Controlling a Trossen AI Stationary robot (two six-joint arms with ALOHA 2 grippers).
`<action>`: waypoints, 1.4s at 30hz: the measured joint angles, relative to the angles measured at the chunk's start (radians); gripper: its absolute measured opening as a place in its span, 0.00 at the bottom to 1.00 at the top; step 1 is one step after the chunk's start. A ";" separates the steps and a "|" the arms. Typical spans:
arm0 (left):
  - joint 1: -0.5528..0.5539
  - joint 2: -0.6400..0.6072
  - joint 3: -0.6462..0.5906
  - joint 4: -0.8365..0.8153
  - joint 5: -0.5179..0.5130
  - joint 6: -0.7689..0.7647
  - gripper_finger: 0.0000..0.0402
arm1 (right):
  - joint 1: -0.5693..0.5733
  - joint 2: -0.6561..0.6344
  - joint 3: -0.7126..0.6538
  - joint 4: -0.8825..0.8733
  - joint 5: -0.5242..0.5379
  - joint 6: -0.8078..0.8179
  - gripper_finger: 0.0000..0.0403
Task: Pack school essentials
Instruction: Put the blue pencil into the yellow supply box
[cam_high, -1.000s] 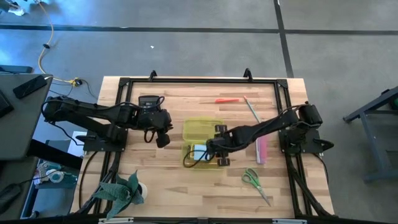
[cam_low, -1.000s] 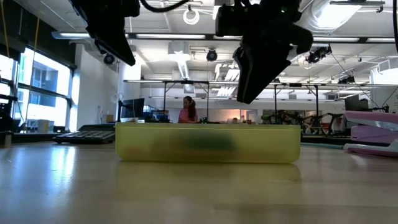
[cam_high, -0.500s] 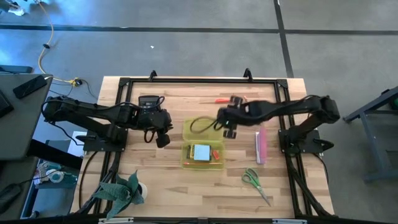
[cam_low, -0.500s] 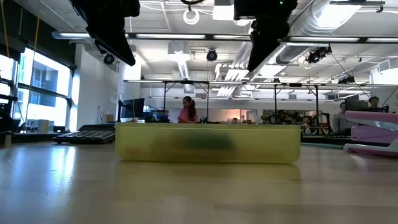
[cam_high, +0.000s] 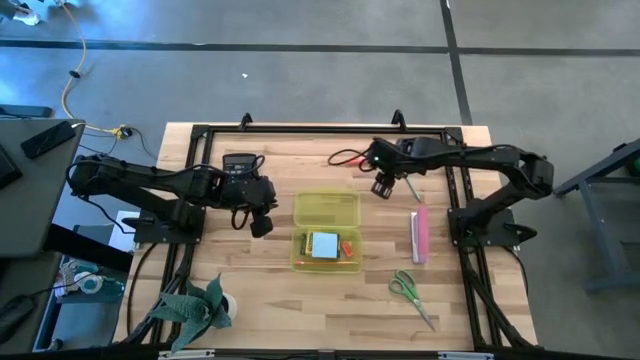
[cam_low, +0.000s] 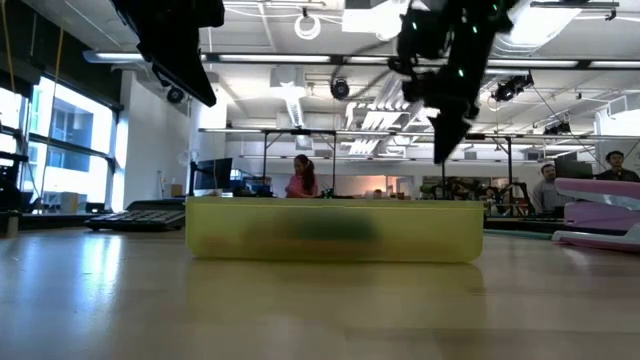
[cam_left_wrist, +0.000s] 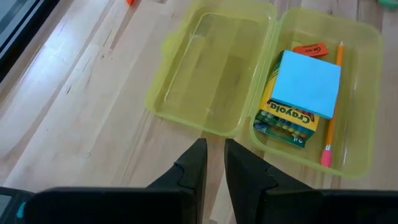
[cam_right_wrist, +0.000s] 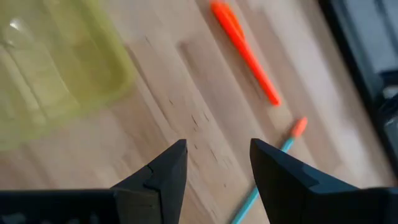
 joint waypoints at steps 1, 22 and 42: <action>0.000 0.000 0.000 0.000 0.000 0.000 0.12 | -0.021 -0.009 -0.037 0.019 -0.008 0.001 0.41; 0.000 0.000 0.000 0.011 0.000 -0.008 0.12 | -0.352 -0.060 -0.278 0.201 -0.104 0.104 0.41; 0.000 0.000 0.000 0.017 0.000 -0.008 0.12 | -0.395 -0.044 -0.436 0.354 -0.147 0.109 0.41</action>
